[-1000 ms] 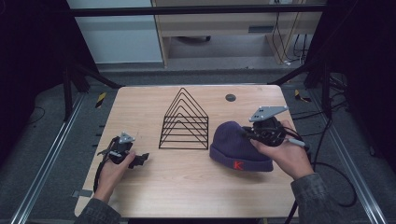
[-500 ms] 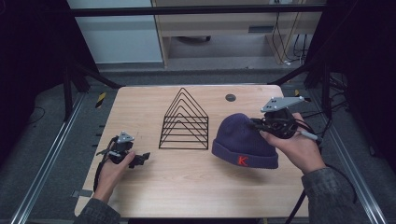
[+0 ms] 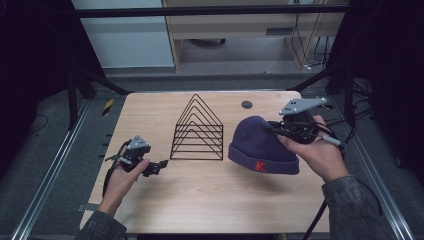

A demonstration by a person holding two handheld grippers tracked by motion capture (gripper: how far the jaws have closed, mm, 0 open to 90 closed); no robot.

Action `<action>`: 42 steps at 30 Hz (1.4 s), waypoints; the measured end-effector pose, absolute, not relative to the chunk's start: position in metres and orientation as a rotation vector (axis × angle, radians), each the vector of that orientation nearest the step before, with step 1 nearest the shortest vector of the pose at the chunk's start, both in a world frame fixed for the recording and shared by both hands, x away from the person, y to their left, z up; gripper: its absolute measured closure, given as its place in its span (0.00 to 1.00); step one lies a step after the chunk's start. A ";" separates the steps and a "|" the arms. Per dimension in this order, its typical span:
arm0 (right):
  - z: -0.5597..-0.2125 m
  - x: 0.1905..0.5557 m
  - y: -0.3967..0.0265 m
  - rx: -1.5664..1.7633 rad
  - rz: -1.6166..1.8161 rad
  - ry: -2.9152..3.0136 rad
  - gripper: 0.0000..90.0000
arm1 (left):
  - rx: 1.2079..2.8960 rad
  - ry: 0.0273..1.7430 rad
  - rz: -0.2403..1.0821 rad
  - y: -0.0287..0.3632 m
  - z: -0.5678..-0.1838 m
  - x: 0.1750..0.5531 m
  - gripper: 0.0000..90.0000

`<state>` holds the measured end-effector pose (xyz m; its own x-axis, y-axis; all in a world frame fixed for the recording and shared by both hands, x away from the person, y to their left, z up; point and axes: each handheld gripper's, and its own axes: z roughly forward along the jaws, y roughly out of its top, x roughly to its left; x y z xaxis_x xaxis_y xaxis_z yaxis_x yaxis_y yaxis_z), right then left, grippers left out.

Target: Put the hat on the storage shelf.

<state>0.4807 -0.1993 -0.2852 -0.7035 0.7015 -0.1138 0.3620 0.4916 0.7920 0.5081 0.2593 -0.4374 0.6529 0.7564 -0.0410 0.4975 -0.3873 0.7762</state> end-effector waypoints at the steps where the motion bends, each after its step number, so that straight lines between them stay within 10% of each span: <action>1: -0.284 0.482 -0.199 0.879 1.086 2.315 0.90 | 2.064 0.962 0.410 0.258 -0.433 0.508 0.07; 15: -0.262 0.487 -0.182 0.834 1.098 2.298 0.90 | 2.017 0.830 0.471 0.228 -0.347 0.502 0.08; 42: -0.232 0.498 -0.171 0.815 1.101 2.250 0.89 | 1.991 0.847 0.442 0.226 -0.321 0.514 0.09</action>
<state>0.4984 -0.1706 -0.2315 -0.6943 0.6986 -0.1730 0.2921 0.4932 0.8194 0.5135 0.2257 -0.3205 0.7016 0.7122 -0.0202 0.3907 -0.3608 0.8469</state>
